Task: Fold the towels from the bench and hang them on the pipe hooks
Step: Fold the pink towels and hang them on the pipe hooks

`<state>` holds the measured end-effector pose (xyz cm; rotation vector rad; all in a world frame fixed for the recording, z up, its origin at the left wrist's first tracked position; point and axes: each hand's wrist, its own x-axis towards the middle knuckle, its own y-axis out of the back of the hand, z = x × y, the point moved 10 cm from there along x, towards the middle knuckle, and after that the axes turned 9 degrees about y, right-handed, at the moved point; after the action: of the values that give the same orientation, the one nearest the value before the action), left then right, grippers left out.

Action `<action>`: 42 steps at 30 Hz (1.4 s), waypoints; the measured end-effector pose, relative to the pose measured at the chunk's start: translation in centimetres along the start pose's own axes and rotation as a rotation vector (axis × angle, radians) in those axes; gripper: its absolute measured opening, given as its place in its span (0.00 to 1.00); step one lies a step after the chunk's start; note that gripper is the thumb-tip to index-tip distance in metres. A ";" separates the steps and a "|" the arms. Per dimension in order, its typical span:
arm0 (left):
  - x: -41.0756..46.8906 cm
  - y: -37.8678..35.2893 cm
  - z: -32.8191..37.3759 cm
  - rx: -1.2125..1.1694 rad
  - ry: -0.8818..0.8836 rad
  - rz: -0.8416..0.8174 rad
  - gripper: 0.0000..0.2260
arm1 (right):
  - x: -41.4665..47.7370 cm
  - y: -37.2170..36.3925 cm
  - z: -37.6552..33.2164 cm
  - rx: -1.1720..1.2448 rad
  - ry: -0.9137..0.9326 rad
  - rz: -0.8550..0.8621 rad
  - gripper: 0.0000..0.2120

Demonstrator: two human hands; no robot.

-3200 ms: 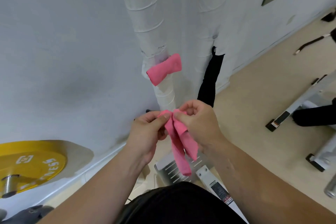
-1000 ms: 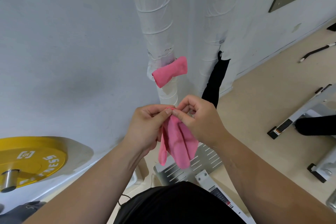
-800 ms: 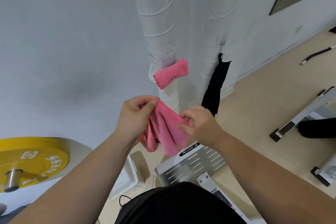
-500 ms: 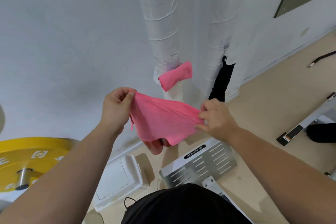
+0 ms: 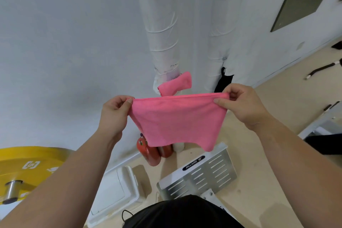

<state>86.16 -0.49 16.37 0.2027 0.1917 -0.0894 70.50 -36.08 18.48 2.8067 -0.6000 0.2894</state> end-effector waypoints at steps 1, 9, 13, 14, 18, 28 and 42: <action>-0.1 -0.3 0.1 -0.019 0.000 -0.004 0.06 | -0.1 0.6 0.3 0.038 -0.031 0.038 0.11; -1.5 -1.5 -0.5 -0.039 0.018 -0.063 0.12 | -3.0 1.4 3.4 0.149 -0.264 0.096 0.13; -2.2 -2.2 -1.5 -0.017 0.082 -0.048 0.14 | -4.0 0.8 3.7 0.094 -0.308 0.204 0.13; -2.4 -2.3 -1.7 -0.013 0.103 -0.036 0.14 | -4.3 0.6 3.5 0.093 -0.318 0.244 0.13; -3.9 -3.1 -1.6 -0.004 0.115 -0.030 0.14 | -4.9 -2.2 1.9 0.147 -0.276 0.148 0.17; -9.3 -8.6 0.5 -0.011 0.024 -0.264 0.13 | -4.6 -8.7 -4.4 -0.279 0.211 -0.254 0.01; -8.7 -8.3 -0.5 0.095 0.073 -0.180 0.08 | -4.3 -11.3 -5.0 -0.191 0.198 -0.439 0.04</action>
<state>76.72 -7.88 16.00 0.2830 0.2790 -0.2708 70.74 -23.11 19.85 2.5924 0.0353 0.3893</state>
